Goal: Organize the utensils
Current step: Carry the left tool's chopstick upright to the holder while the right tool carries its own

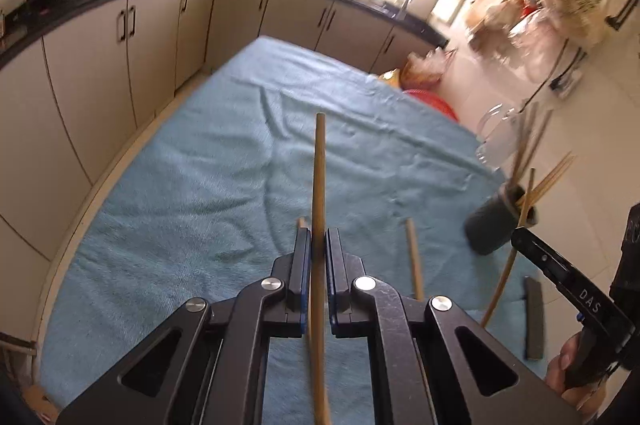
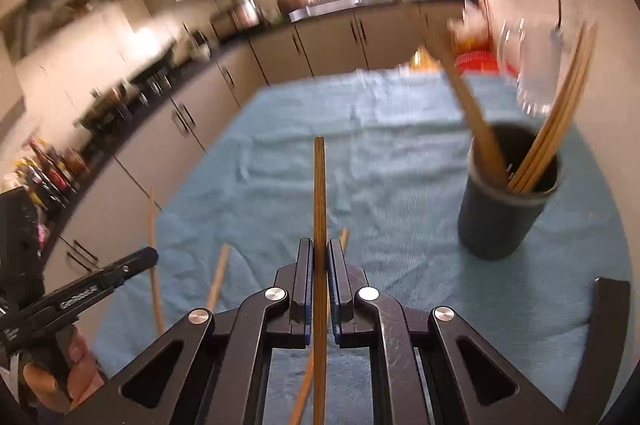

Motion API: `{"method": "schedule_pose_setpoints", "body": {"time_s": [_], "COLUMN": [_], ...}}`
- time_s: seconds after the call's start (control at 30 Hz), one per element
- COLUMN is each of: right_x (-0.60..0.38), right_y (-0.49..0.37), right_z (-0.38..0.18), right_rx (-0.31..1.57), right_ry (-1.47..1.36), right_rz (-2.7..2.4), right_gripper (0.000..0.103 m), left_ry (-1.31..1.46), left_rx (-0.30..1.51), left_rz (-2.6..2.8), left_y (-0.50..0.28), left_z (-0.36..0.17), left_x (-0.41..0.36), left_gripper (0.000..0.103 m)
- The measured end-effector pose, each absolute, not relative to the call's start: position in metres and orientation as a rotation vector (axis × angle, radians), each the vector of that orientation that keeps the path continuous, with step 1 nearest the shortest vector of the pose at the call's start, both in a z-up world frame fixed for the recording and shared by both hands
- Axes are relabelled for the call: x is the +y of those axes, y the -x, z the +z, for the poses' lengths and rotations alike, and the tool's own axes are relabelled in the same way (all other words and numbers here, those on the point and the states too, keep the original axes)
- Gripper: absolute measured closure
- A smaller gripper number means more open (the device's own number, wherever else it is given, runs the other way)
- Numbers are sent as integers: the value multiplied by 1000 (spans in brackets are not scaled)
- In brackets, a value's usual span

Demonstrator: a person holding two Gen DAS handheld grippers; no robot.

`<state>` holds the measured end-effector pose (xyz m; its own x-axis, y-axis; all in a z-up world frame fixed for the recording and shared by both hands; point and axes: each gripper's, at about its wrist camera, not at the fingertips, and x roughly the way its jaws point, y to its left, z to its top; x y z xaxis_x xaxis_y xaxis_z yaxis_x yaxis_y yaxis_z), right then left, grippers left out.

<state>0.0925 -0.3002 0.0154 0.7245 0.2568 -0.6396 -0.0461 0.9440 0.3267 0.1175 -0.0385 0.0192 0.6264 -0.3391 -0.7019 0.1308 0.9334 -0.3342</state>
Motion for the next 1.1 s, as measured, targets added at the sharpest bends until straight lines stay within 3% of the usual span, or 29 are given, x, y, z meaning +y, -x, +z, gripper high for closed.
{"method": "schedule_pose_setpoints", "body": {"time_s": [0.23, 1.1], "right_x": [-306, -342], "right_y": [-46, -3], "right_z": [41, 70], "right_rx": [591, 476], "right_ry": [-315, -398], "right_rz": [164, 108], "right_gripper": [96, 96], "left_ry": [244, 224], "left_rx": [773, 734], "left_rz": [-303, -360], "left_y": [-92, -70], "left_z": [53, 77], "left_x": [-51, -72], "left_gripper": [96, 96]}}
